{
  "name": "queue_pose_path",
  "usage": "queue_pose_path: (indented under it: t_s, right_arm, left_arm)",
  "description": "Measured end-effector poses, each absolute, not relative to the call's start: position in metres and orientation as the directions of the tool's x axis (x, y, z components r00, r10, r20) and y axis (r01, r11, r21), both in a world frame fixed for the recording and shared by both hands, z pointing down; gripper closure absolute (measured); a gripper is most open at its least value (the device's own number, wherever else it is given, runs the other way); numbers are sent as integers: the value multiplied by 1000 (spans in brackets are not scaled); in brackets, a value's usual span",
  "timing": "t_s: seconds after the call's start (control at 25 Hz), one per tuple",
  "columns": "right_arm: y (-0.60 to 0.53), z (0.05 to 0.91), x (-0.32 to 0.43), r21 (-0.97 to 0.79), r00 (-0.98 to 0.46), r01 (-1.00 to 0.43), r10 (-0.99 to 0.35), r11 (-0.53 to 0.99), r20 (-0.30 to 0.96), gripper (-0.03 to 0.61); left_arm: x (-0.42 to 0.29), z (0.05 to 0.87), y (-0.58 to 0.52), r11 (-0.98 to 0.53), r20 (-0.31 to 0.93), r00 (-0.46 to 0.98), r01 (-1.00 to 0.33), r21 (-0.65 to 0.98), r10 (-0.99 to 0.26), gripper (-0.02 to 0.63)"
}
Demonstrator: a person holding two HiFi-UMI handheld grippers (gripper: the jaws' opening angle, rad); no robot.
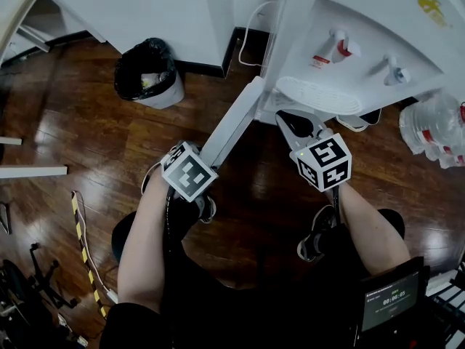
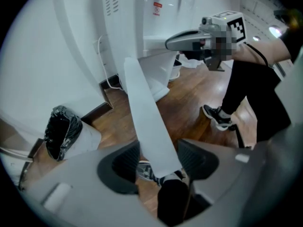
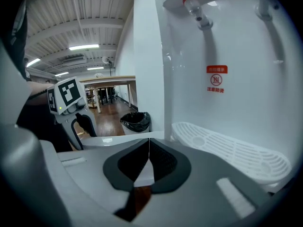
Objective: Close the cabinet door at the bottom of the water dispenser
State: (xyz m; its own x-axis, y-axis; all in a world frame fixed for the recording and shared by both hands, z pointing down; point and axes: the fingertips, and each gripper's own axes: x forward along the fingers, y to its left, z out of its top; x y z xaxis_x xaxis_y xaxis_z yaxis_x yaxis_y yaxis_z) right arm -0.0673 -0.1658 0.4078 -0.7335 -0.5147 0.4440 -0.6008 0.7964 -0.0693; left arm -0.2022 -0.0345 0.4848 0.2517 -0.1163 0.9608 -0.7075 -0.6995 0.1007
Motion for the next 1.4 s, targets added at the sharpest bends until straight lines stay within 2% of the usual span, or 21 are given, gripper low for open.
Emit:
queue_pose_path:
  t_s: [0.16, 0.36, 0.44, 0.6, 0.72, 0.8, 0.84, 0.88, 1.0, 1.08, 1.2, 1.28, 1.4]
  right_arm:
    - [-159, 406, -48, -134, -705, -656, -541, 743, 458, 574]
    - [-134, 419, -10, -205, -647, -734, -575, 647, 501, 574]
    - [-125, 420, 6, -214, -616, -765, -595, 607, 517, 574]
    - [-97, 422, 27, -257, -615, -779, -619, 572, 488, 574]
    - [-102, 435, 43, -250, -599, -787, -598, 564, 532, 574]
    - [-114, 426, 41, -293, -642, -755, -571, 586, 512, 574]
    - [-112, 423, 43, -303, -656, -745, -567, 595, 498, 574]
    - [-109, 423, 51, -305, -654, -747, -570, 591, 496, 574]
    - [-105, 430, 75, -364, -647, -760, -576, 538, 500, 571]
    - [-107, 432, 81, -415, -656, -755, -571, 508, 493, 492]
    - [-111, 432, 84, -423, -654, -757, -571, 499, 496, 440]
    - [-113, 432, 84, -404, -639, -769, -583, 495, 502, 398]
    - [-118, 432, 86, -368, -604, -797, -608, 480, 516, 333]
  left_arm:
    - [-172, 475, -18, -709, 931, 353, -679, 191, -88, 331]
    - [-113, 480, 6, -716, 871, 490, -599, 357, 25, 283]
    - [-99, 480, 8, -753, 879, 473, -557, 350, 59, 307]
    - [-77, 482, 20, -781, 892, 437, -515, 353, 115, 309]
    - [-51, 478, 10, -827, 890, 445, -463, 320, 95, 321]
    - [-37, 481, -1, -852, 903, 423, -445, 274, 70, 324]
    - [-32, 485, -3, -866, 915, 399, -434, 246, 60, 334]
    - [-28, 489, -6, -883, 928, 370, -417, 213, 49, 376]
    - [-14, 495, -23, -927, 955, 297, -351, 131, 23, 440]
    - [-4, 496, -40, -924, 953, 301, -367, 103, -13, 439]
    - [3, 498, -64, -902, 938, 330, -429, 51, -104, 434]
    - [7, 497, -77, -871, 918, 358, -491, 30, -171, 389]
    - [23, 498, -91, -815, 870, 430, -577, 57, -243, 388]
